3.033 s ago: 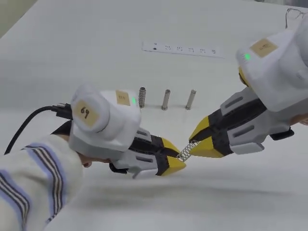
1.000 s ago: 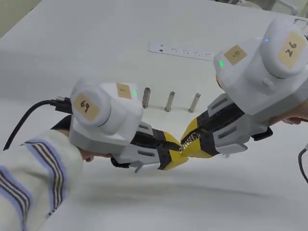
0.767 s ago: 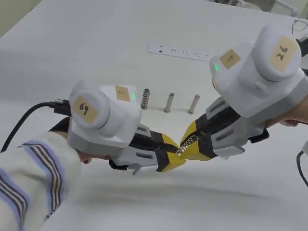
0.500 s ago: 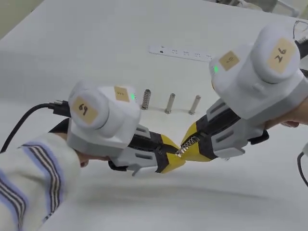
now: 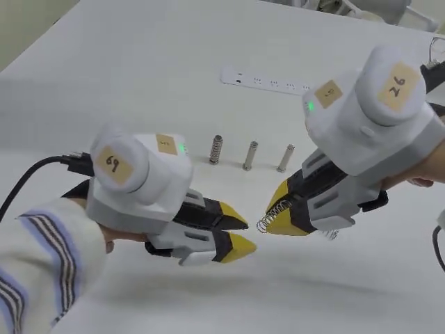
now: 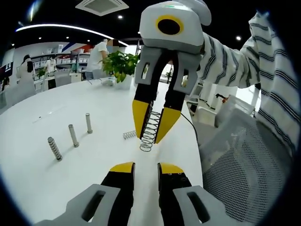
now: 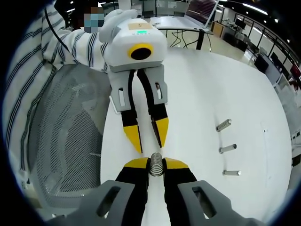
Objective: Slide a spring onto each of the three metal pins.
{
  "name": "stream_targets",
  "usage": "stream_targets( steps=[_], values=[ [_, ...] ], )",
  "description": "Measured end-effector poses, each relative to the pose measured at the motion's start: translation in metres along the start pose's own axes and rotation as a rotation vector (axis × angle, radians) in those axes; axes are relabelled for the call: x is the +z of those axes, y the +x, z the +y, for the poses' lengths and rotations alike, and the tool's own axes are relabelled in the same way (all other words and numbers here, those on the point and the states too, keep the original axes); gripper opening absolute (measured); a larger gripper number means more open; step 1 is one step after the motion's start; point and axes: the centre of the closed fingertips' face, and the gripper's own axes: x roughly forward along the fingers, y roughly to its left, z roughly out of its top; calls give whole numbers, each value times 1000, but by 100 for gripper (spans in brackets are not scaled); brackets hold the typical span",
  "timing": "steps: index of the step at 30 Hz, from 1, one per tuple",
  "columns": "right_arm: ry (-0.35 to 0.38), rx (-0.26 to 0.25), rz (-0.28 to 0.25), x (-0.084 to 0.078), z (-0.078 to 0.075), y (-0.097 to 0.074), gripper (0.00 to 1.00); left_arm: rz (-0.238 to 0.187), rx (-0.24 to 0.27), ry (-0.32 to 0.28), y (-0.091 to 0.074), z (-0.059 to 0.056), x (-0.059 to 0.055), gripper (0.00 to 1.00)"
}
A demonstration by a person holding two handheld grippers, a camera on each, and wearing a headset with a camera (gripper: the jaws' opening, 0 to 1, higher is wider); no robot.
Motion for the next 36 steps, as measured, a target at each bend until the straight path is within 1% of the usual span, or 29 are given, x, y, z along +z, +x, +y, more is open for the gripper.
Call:
stream_targets(
  steps=[3, 4, 7, 9, 10, 11, 13, 14, 17, 19, 23, 24, 26, 27, 28, 30, 33, 36],
  values=[
    [-14, -1, 14, -1, -1, 0, 9, -6, 7, -23, -4, 2, -3, 17],
    [-14, 0, 14, -1, -1, 0, 9, -6, 33, -30, -7, 6, -4, 18],
    [-11, 3, 20, -2, 0, 0, 9, 1, 60, -27, -11, 10, -6, 18],
    [-1, 1, 31, -4, -1, 1, 9, -17, 81, -34, -15, 13, -4, 22],
    [2, 0, 32, -4, -1, 1, 9, -25, 89, -35, -16, 14, -4, 25],
    [9, 0, 32, -5, -1, 1, 9, -31, 99, -41, -18, 16, -3, 31],
    [14, 1, 31, -6, -1, 1, 9, -33, 105, -51, -19, 17, -4, 39],
    [18, 1, 32, -6, -1, 2, 9, -34, 112, -56, -19, 18, -4, 45],
    [20, -2, 38, -9, -3, 1, 9, -14, 131, -64, -21, 22, -8, 59],
    [23, -5, 37, -9, -4, 0, 9, -11, 142, -75, -21, 24, -10, 68],
    [24, -9, 41, -10, -7, -3, 9, -7, 156, -101, -21, 27, -13, 81],
    [24, -8, 43, -11, -8, -3, 9, -7, 161, -103, -21, 28, -14, 83],
    [27, -7, 45, -12, -9, -3, 9, -12, 175, -102, -21, 30, -13, 85],
    [28, -7, 46, -11, -9, -3, 9, -9, 180, -112, -22, 31, -14, 87],
    [26, -7, 47, -11, -9, -2, 9, -12, 185, -118, -22, 32, -14, 90],
    [27, -6, 44, -10, -9, -2, 9, -32, 212, -135, -24, 37, -12, 98],
    [26, -5, 44, -9, -9, -2, 9, -26, 212, -148, -26, 38, -13, 98],
    [26, -6, 42, -8, -9, -2, 9, -46, 225, -157, -30, 41, -11, 98]
  ],
)
